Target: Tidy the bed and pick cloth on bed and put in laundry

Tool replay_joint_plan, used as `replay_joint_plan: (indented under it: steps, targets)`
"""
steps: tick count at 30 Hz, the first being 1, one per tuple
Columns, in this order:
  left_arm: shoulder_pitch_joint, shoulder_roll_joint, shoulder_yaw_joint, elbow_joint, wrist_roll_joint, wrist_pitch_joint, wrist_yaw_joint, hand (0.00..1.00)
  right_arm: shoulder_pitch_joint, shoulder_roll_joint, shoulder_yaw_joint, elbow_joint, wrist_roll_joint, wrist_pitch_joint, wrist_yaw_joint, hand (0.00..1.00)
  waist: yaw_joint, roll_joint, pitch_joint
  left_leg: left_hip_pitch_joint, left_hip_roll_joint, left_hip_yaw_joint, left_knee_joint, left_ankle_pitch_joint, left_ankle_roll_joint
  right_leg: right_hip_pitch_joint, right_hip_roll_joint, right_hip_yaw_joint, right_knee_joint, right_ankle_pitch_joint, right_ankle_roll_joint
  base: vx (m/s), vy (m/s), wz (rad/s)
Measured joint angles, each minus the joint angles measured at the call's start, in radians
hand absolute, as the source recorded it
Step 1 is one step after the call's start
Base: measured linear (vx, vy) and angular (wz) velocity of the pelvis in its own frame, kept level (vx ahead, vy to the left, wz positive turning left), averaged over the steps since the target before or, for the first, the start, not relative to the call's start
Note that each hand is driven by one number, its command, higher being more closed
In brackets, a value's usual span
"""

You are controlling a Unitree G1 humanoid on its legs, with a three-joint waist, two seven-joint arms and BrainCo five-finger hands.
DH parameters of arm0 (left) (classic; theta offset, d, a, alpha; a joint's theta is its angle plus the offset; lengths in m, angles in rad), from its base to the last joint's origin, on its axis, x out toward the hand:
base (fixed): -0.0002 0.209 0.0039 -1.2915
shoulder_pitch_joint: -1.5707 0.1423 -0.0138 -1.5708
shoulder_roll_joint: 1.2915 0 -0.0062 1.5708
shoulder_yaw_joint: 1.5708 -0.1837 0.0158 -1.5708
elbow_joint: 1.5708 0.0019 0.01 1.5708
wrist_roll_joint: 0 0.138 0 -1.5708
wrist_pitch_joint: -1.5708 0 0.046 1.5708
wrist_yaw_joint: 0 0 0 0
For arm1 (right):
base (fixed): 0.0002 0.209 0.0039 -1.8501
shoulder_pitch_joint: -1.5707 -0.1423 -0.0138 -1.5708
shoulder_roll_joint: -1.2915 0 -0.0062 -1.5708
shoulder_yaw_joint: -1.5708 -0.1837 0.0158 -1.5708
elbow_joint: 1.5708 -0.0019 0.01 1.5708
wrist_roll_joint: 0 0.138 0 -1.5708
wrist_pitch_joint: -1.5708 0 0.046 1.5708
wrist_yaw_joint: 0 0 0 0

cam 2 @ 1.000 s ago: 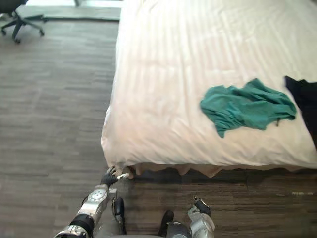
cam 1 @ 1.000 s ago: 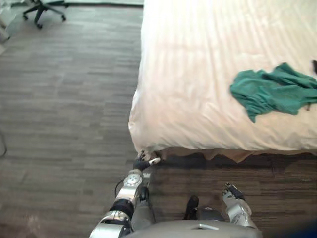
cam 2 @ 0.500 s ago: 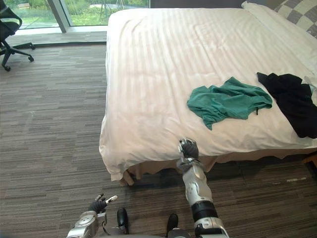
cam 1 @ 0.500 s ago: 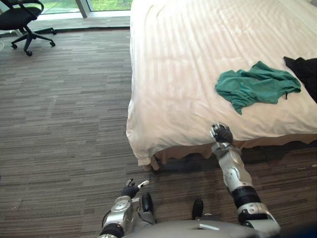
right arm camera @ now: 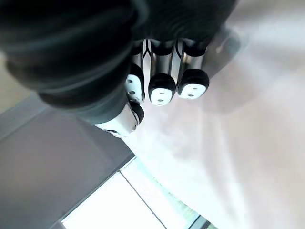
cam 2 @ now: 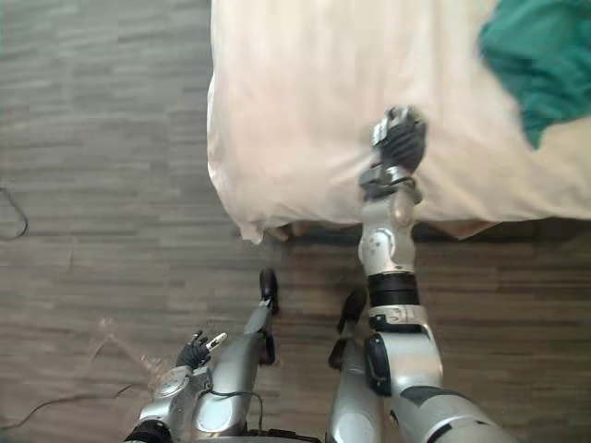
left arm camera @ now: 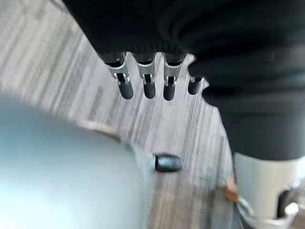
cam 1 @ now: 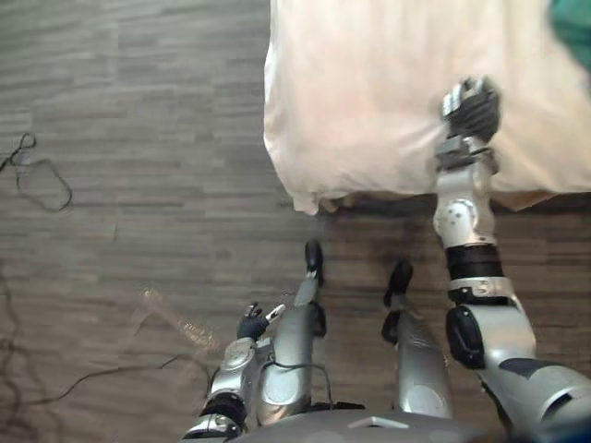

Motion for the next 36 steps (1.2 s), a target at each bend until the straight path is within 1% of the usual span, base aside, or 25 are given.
replay_joint_plan:
  steps: [3,5,6,8,10,11,13,14,15,16,17,18,19,20,21,22,23,24,27,29,31,32,33,34,36]
  targets:
    - [-0.028,-0.004,0.008,-0.039,-0.033,-0.006,0.000,0.00,0.002,-0.003,-0.001,-0.080,0.000,-0.030,0.002,1.00,-0.001,0.001,0.001,-0.053,-0.013,0.037,0.000,-0.005,-0.004,-0.084,-0.016,0.035,0.028,0.000,0.007,0.01,0.044,-0.17]
    - [-0.058,-0.007,0.014,-0.063,-0.039,-0.014,0.000,0.00,0.011,-0.002,-0.004,-0.123,0.000,-0.042,0.002,1.00,0.000,-0.004,0.003,-0.076,-0.012,0.058,0.000,-0.008,0.000,-0.118,-0.016,0.052,0.033,0.003,0.011,0.03,0.037,-0.17]
    - [-0.080,-0.022,0.036,-0.085,-0.063,-0.020,0.001,0.00,0.024,-0.002,-0.012,-0.154,0.000,-0.047,0.002,1.00,0.000,-0.005,0.003,-0.088,-0.012,0.075,0.000,-0.009,0.002,-0.137,-0.016,0.061,0.035,0.005,0.010,0.04,0.021,-0.18]
    - [-0.099,-0.046,0.062,-0.115,-0.065,-0.023,0.000,0.00,0.053,-0.002,-0.028,-0.187,0.000,-0.052,0.002,1.00,-0.001,-0.009,0.003,-0.093,-0.012,0.089,0.000,-0.011,0.006,-0.152,-0.015,0.074,0.036,0.008,0.011,0.06,0.015,-0.19]
    - [-0.110,-0.061,0.074,-0.133,-0.075,-0.029,0.001,0.00,0.090,0.002,-0.057,-0.212,0.000,-0.053,0.002,1.00,-0.004,-0.021,0.001,-0.091,-0.011,0.110,0.000,-0.014,0.011,-0.159,-0.012,0.089,0.036,0.008,0.010,0.08,0.002,-0.25]
    - [-0.114,-0.064,0.079,-0.152,-0.087,-0.031,0.001,0.00,0.135,0.009,-0.085,-0.231,0.001,-0.054,0.002,1.00,-0.006,-0.047,0.001,-0.084,-0.005,0.131,0.000,-0.017,0.015,-0.163,-0.003,0.110,0.034,0.011,0.006,0.07,-0.013,-0.30]
    - [-0.117,-0.065,0.089,-0.150,-0.102,-0.033,0.001,0.00,0.180,0.019,-0.117,-0.227,0.001,-0.054,-0.003,1.00,-0.008,-0.068,-0.005,-0.078,0.001,0.143,0.001,-0.014,0.020,-0.162,0.004,0.116,0.029,0.016,0.001,0.10,-0.032,-0.29]
    - [-0.120,-0.074,0.104,-0.150,-0.108,-0.032,0.001,0.00,0.256,0.039,-0.218,-0.152,0.016,-0.042,-0.045,1.00,-0.013,-0.088,-0.010,-0.061,0.009,0.152,0.001,-0.018,0.022,-0.148,0.014,0.121,0.022,0.015,-0.003,0.10,-0.042,-0.24]
    - [-0.120,-0.079,0.108,-0.150,-0.110,-0.032,0.001,0.00,0.286,0.039,-0.251,-0.114,0.027,-0.029,-0.060,1.00,-0.014,-0.092,-0.011,-0.054,0.011,0.157,0.001,-0.020,0.022,-0.142,0.017,0.123,0.022,0.013,-0.006,0.12,-0.057,-0.26]
    - [-0.121,-0.081,0.111,-0.150,-0.112,-0.027,0.001,0.00,0.350,0.042,-0.312,-0.053,0.047,-0.010,-0.083,1.00,-0.016,-0.093,-0.011,-0.037,0.016,0.163,0.001,-0.026,0.016,-0.129,0.021,0.124,0.021,0.009,-0.012,0.10,-0.049,-0.19]
    - [-0.121,-0.082,0.115,-0.150,-0.112,-0.027,0.001,0.00,0.367,0.044,-0.327,-0.041,0.052,-0.004,-0.089,1.00,-0.016,-0.093,-0.011,-0.030,0.018,0.166,0.001,-0.029,0.016,-0.124,0.023,0.125,0.022,0.008,-0.015,0.11,-0.063,-0.30]
    - [-0.121,-0.083,0.128,-0.150,-0.112,-0.026,0.002,0.00,0.443,0.048,-0.355,-0.025,0.062,0.012,-0.098,1.00,-0.025,-0.093,-0.011,-0.007,0.025,0.179,0.000,-0.038,0.014,-0.107,0.032,0.131,0.021,0.004,-0.020,0.09,-0.064,-0.33]
    - [-0.121,-0.083,0.143,-0.150,-0.112,-0.025,0.002,0.00,0.494,0.049,-0.372,-0.026,0.062,0.018,-0.100,1.00,-0.039,-0.093,-0.012,0.015,0.032,0.187,0.000,-0.045,0.011,-0.090,0.037,0.131,0.021,-0.002,-0.021,0.09,-0.067,-0.31]
    - [-0.121,-0.083,0.146,-0.150,-0.112,-0.025,0.001,0.00,0.507,0.049,-0.380,-0.027,0.062,0.019,-0.100,1.00,-0.046,-0.093,-0.013,0.022,0.034,0.188,0.000,-0.047,0.009,-0.084,0.039,0.132,0.021,-0.005,-0.020,0.08,-0.070,-0.20]
    - [-0.121,-0.080,0.146,-0.150,-0.111,-0.024,0.001,0.00,0.540,0.046,-0.408,-0.031,0.062,0.019,-0.100,1.00,-0.063,-0.094,-0.022,0.041,0.041,0.190,0.001,-0.052,0.005,-0.067,0.046,0.130,0.021,-0.015,-0.018,0.07,-0.073,-0.13]
    - [-0.120,-0.083,0.144,-0.149,-0.111,-0.020,0.000,0.00,0.579,0.042,-0.424,-0.032,0.062,0.019,-0.099,1.00,-0.065,-0.097,-0.039,0.051,0.050,0.191,0.003,-0.058,0.003,-0.056,0.054,0.129,0.020,-0.020,-0.022,0.07,-0.077,-0.10]
    - [-0.119,-0.083,0.143,-0.147,-0.111,-0.017,0.000,0.00,0.591,0.042,-0.428,-0.033,0.062,0.019,-0.098,0.00,-0.065,-0.101,-0.050,0.050,0.053,0.191,0.008,-0.061,0.002,-0.056,0.057,0.128,0.020,-0.023,-0.024,0.08,-0.083,-0.07]
    - [-0.117,-0.083,0.144,-0.146,-0.111,-0.013,0.000,0.00,0.617,0.044,-0.435,-0.033,0.061,0.023,-0.096,0.00,-0.064,-0.110,-0.073,0.059,0.066,0.191,0.018,-0.067,-0.004,-0.040,0.066,0.124,0.018,-0.028,-0.030,0.11,-0.100,-0.02]
    - [-0.108,-0.081,0.143,-0.145,-0.111,-0.001,-0.001,0.00,0.649,0.048,-0.433,-0.032,0.056,0.045,-0.079,0.00,-0.064,-0.122,-0.094,0.106,0.082,0.188,0.032,-0.083,-0.011,0.019,0.079,0.115,0.014,-0.044,-0.036,0.08,-0.071,-0.02]
    - [-0.087,-0.076,0.146,-0.115,-0.111,0.004,-0.002,0.00,0.696,0.059,-0.405,-0.023,0.015,0.069,-0.063,0.00,-0.063,-0.126,-0.142,0.147,0.093,0.189,0.045,-0.105,-0.019,0.072,0.088,0.111,0.000,-0.056,-0.034,0.13,-0.061,-0.06]
    - [-0.070,-0.071,0.146,-0.096,-0.107,0.009,-0.002,0.00,0.725,0.077,-0.378,-0.004,-0.034,0.091,-0.051,0.00,-0.066,-0.128,-0.146,0.192,0.096,0.190,0.051,-0.121,-0.022,0.122,0.090,0.110,-0.006,-0.066,-0.035,0.10,-0.020,-0.05]
    - [-0.052,-0.071,0.145,-0.075,-0.100,0.010,-0.004,0.00,0.760,0.089,-0.349,0.028,-0.082,0.113,-0.039,0.00,-0.068,-0.129,-0.163,0.224,0.098,0.190,0.055,-0.134,-0.026,0.160,0.092,0.108,-0.012,-0.077,-0.031,0.13,-0.004,-0.01]
    - [-0.027,-0.068,0.145,-0.060,-0.092,0.017,-0.006,0.00,0.800,0.110,-0.321,0.077,-0.141,0.139,-0.027,0.00,-0.069,-0.132,-0.198,0.241,0.100,0.189,0.066,-0.146,-0.032,0.186,0.092,0.105,-0.017,-0.083,-0.032,0.13,-0.004,0.00]
    - [-0.019,-0.066,0.145,-0.057,-0.092,0.021,-0.006,0.00,0.809,0.118,-0.314,0.095,-0.153,0.144,-0.025,0.00,-0.070,-0.133,-0.206,0.250,0.100,0.190,0.066,-0.148,-0.035,0.196,0.092,0.104,-0.021,-0.084,-0.032,0.18,-0.001,0.00]
    - [0.006,-0.048,0.146,-0.027,-0.068,0.031,-0.008,0.00,0.834,0.150,-0.292,0.214,-0.230,0.177,-0.007,0.00,-0.075,-0.136,-0.230,0.305,0.104,0.191,0.064,-0.162,-0.044,0.266,0.100,0.101,-0.055,-0.084,-0.031,0.14,-0.001,-0.04]
